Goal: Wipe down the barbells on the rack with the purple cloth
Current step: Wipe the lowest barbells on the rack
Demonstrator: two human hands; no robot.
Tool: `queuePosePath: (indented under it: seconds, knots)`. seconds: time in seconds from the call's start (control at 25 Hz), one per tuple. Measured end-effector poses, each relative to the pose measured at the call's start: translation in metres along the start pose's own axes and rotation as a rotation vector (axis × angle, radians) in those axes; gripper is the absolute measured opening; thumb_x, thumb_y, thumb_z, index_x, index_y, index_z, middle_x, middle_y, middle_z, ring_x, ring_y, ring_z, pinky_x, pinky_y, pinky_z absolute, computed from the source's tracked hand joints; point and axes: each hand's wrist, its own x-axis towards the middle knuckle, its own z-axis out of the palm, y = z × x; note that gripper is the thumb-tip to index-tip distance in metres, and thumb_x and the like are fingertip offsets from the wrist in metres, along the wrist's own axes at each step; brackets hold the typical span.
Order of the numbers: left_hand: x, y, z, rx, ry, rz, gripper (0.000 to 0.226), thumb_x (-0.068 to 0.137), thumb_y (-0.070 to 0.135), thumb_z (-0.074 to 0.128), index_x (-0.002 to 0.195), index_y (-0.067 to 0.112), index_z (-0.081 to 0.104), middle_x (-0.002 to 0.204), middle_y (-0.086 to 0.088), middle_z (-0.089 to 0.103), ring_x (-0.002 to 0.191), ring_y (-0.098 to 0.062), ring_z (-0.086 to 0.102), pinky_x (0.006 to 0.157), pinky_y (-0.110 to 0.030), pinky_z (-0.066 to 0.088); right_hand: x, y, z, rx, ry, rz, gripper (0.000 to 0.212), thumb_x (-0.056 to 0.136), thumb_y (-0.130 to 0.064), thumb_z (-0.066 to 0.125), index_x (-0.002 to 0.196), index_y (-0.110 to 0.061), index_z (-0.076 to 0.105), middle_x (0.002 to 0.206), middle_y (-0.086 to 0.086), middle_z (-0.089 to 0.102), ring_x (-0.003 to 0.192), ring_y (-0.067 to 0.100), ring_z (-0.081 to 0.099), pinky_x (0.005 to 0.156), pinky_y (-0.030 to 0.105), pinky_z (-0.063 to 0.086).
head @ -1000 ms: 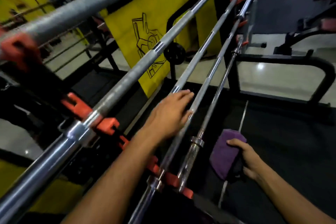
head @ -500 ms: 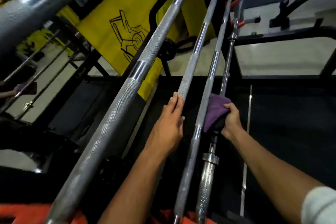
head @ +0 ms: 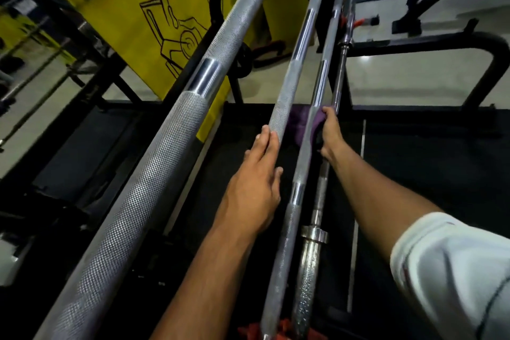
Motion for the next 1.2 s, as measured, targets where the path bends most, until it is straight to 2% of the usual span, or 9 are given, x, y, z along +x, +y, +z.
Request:
queuePosePath:
  seconds: [0.2, 0.4, 0.48, 0.6, 0.72, 0.84, 0.96, 1.12, 1.2]
  knots:
    - [0.0, 0.001, -0.003, 0.01, -0.014, -0.007, 0.063, 0.104, 0.021, 0.046, 0.159, 0.026, 0.016, 0.166, 0.014, 0.005, 0.15, -0.009, 0.019, 0.117, -0.038, 0.035, -0.051, 0.062, -0.009, -0.025, -0.023, 0.068, 0.045, 0.09, -0.06, 0.053, 0.105, -0.022, 0.071, 0.099, 0.014, 0.075, 0.088, 0.029, 0.072, 0.081, 0.042, 0.06]
    - [-0.002, 0.001, -0.004, 0.009, -0.003, -0.004, 0.062, 0.104, 0.023, 0.045, 0.159, 0.027, 0.015, 0.166, 0.017, 0.003, 0.15, -0.005, 0.018, 0.117, -0.031, 0.032, -0.071, 0.08, -0.011, -0.079, -0.011, 0.065, 0.045, 0.088, -0.061, 0.052, 0.107, -0.023, 0.068, 0.101, 0.01, 0.075, 0.094, 0.029, 0.072, 0.084, 0.044, 0.06]
    - [-0.002, 0.0, -0.004, -0.003, 0.0, 0.008, 0.062, 0.104, 0.022, 0.045, 0.158, 0.028, 0.015, 0.165, 0.018, 0.003, 0.149, -0.003, 0.017, 0.115, -0.024, 0.029, -0.049, 0.063, -0.003, -0.104, 0.031, 0.014, 0.05, 0.085, -0.058, 0.052, 0.108, -0.016, 0.065, 0.101, 0.011, 0.073, 0.092, 0.031, 0.071, 0.079, 0.041, 0.06]
    - [-0.001, -0.001, -0.003, -0.018, 0.013, 0.016, 0.062, 0.104, 0.02, 0.046, 0.158, 0.027, 0.018, 0.165, 0.017, 0.006, 0.149, -0.001, 0.016, 0.112, -0.017, 0.024, -0.002, 0.019, 0.011, -0.107, 0.093, -0.07, 0.042, 0.095, -0.047, 0.051, 0.108, -0.009, 0.065, 0.097, 0.01, 0.067, 0.082, 0.021, 0.065, 0.062, 0.026, 0.048]
    - [-0.001, -0.002, -0.003, -0.026, 0.021, 0.022, 0.062, 0.104, 0.02, 0.047, 0.159, 0.026, 0.019, 0.165, 0.017, 0.006, 0.149, 0.0, 0.018, 0.11, -0.016, 0.025, 0.039, -0.009, 0.018, -0.149, 0.103, -0.094, 0.047, 0.092, -0.049, 0.053, 0.112, -0.01, 0.069, 0.102, 0.011, 0.07, 0.088, 0.026, 0.065, 0.062, 0.027, 0.047]
    - [-0.001, 0.0, -0.002, -0.016, 0.015, 0.024, 0.062, 0.104, 0.022, 0.046, 0.159, 0.028, 0.016, 0.165, 0.019, 0.003, 0.148, 0.0, 0.018, 0.108, -0.015, 0.025, 0.056, -0.008, 0.009, -0.082, 0.043, -0.067, 0.038, 0.082, -0.051, 0.064, 0.094, -0.017, 0.074, 0.085, 0.006, 0.074, 0.085, 0.029, 0.07, 0.071, 0.033, 0.054]
    - [-0.001, -0.001, -0.003, -0.011, 0.005, 0.01, 0.062, 0.105, 0.023, 0.045, 0.158, 0.03, 0.014, 0.164, 0.02, 0.002, 0.148, 0.001, 0.016, 0.107, -0.014, 0.023, 0.028, 0.012, 0.003, 0.026, -0.087, 0.002, 0.039, 0.087, -0.054, 0.061, 0.095, -0.018, 0.073, 0.079, 0.007, 0.073, 0.074, 0.024, 0.071, 0.068, 0.032, 0.056]
    - [0.0, 0.001, -0.004, -0.002, 0.003, 0.01, 0.062, 0.104, 0.02, 0.046, 0.159, 0.025, 0.017, 0.165, 0.015, 0.006, 0.149, 0.0, 0.014, 0.117, -0.019, 0.017, -0.028, 0.072, -0.017, 0.108, -0.153, 0.121, 0.06, 0.078, -0.064, 0.065, 0.109, -0.013, 0.073, 0.095, 0.014, 0.075, 0.082, 0.026, 0.073, 0.077, 0.037, 0.055]
    - [-0.001, 0.001, -0.004, 0.025, -0.012, -0.008, 0.062, 0.104, 0.021, 0.047, 0.158, 0.024, 0.018, 0.165, 0.013, 0.006, 0.15, -0.004, 0.017, 0.121, -0.026, 0.016, -0.066, 0.088, -0.027, 0.076, -0.177, 0.188, 0.061, 0.079, -0.066, 0.064, 0.109, -0.014, 0.073, 0.099, 0.016, 0.076, 0.086, 0.029, 0.073, 0.078, 0.038, 0.055]
